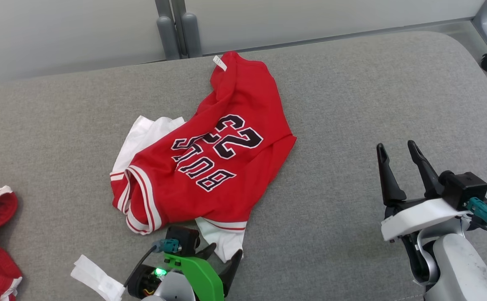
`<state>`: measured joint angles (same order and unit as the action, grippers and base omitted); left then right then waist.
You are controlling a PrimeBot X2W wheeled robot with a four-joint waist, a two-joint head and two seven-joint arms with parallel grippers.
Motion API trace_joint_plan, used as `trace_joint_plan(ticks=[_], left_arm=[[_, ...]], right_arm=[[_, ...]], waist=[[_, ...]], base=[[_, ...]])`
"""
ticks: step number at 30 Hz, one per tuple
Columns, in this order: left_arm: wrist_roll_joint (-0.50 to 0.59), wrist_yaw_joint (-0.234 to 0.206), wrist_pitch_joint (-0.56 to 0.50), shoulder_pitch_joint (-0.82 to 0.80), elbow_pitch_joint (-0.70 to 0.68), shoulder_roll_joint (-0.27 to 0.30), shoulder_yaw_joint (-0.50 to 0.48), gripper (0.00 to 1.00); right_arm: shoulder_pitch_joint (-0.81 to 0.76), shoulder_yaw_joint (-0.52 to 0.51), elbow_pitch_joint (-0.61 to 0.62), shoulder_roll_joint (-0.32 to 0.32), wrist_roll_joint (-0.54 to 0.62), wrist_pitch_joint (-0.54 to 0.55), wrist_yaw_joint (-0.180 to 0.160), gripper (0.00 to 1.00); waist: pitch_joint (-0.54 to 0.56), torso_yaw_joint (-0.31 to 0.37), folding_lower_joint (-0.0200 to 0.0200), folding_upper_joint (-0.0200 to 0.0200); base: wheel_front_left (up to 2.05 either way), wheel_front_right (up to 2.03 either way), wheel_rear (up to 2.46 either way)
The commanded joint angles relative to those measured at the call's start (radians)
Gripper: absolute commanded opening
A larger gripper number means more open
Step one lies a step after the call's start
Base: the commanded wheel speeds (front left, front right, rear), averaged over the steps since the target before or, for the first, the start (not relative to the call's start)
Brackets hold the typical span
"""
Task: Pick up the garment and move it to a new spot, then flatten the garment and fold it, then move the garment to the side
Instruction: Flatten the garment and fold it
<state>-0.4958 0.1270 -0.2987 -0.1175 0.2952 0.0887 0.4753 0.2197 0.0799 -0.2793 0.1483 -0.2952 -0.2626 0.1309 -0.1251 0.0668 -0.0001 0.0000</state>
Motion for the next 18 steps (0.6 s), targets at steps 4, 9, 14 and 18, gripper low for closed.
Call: trace_joint_plan(ticks=[4,9,14,18], left_arm=[[-0.001,-0.003,0.028,-0.033,0.049,0.0,-0.004,0.56],[0.008,-0.004,0.058,-0.055,0.093,-0.001,-0.001,0.0],[-0.002,-0.002,0.094,-0.067,0.079,0.0,0.0,0.0],[-0.016,0.0,0.121,-0.065,0.014,0.004,-0.002,0.0]], right_arm=[[0.011,-0.005,-0.004,-0.004,0.005,-0.003,0.0,1.0],[0.009,-0.004,-0.01,-0.006,0.009,-0.003,0.0,1.0],[0.003,-0.007,-0.008,-0.003,0.011,-0.003,0.0,1.0],[0.0,-0.005,-0.009,-0.004,0.012,-0.003,0.0,1.0]], waist=[[-0.005,0.004,0.0001,0.0],[-0.002,-0.01,0.0001,0.0],[0.006,-0.033,0.0001,0.0],[0.012,-0.045,0.0001,0.0]], base=[[0.0,0.0,0.0],[0.0,0.0,0.0],[0.0,0.0,0.0],[0.0,0.0,0.0]])
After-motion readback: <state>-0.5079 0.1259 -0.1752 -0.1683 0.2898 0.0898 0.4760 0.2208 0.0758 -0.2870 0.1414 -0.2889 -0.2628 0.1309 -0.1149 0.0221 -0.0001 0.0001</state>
